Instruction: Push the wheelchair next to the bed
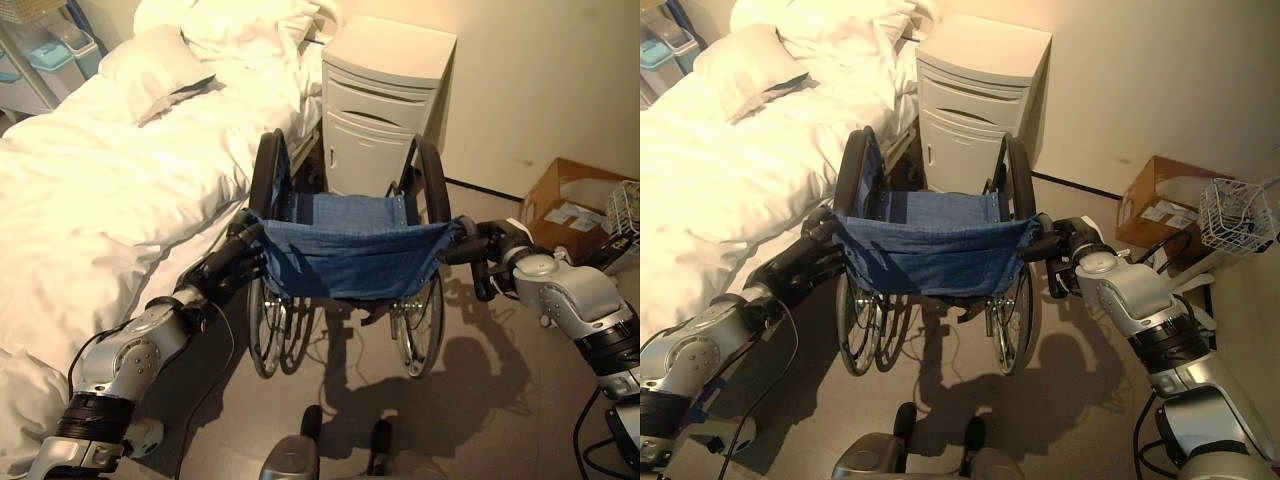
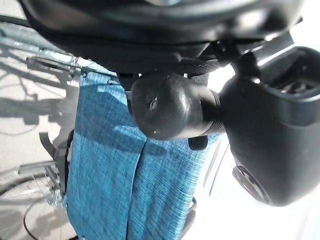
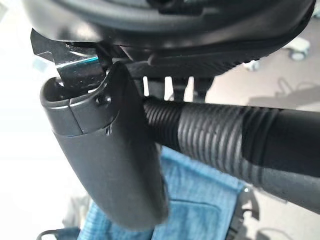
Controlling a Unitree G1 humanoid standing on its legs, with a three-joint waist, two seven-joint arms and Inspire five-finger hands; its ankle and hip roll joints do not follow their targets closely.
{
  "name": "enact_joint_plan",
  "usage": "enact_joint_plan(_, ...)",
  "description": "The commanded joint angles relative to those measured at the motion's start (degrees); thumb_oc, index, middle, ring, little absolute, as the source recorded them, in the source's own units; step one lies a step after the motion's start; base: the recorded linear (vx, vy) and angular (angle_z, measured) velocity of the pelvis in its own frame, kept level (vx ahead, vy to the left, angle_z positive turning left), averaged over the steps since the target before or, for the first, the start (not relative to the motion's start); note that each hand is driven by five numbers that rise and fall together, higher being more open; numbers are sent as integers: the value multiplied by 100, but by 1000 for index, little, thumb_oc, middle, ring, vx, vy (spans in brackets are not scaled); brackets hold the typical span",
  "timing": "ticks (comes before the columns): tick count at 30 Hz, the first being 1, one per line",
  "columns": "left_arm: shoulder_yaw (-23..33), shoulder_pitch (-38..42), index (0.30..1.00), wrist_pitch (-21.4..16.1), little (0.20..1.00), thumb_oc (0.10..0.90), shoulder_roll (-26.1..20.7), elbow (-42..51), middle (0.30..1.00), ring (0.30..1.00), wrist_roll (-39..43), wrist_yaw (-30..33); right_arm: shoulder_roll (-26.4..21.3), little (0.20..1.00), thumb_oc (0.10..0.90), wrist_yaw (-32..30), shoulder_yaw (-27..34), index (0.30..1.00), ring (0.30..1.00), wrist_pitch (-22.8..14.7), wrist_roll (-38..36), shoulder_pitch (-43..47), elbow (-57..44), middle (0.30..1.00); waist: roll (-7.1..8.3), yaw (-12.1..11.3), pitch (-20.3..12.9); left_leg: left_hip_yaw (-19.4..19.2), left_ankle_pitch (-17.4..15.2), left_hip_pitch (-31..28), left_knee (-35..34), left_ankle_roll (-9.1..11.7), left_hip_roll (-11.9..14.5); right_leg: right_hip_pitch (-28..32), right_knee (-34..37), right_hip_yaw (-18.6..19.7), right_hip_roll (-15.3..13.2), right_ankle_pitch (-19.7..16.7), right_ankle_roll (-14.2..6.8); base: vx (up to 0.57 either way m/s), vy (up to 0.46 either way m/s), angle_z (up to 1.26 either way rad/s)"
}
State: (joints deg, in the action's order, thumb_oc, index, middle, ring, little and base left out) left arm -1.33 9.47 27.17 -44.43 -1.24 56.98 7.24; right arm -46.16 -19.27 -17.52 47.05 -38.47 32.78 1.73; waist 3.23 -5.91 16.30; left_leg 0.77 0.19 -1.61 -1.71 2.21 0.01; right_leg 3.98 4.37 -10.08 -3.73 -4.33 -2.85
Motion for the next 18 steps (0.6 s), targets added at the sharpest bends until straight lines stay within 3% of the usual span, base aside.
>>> enact_joint_plan(1, 1074, 856, 900, -1010, 900, 800, -608, 575, 900, 900, -33, 102, -260, 900, 800, -196, 437, 900, 900, -981, 428, 624, -549, 900, 56, -85, -828, -92, -72, -425, 160, -66, 13, 166, -75, -62, -140, 13, -305, 0, 0, 0)
enact_joint_plan(12, 1617, 470, 900, -818, 900, 800, -1003, 638, 900, 900, 48, 2, -1460, 900, 800, -138, 983, 900, 900, -657, 1399, 746, -389, 900, 93, -67, -951, -151, -68, -550, 75, -42, 57, 366, 15, -53, -91, 83, -317, 7, -4, -2)
enact_joint_plan(18, 2060, 16, 900, -918, 900, 800, -1169, 677, 900, 900, 26, 46, -1960, 900, 800, -247, 1544, 900, 900, -759, 1235, 326, -463, 900, 110, -27, -967, -211, -50, -600, -10, -30, 80, 401, 61, -26, -67, 95, -332, 2, -4, -1)
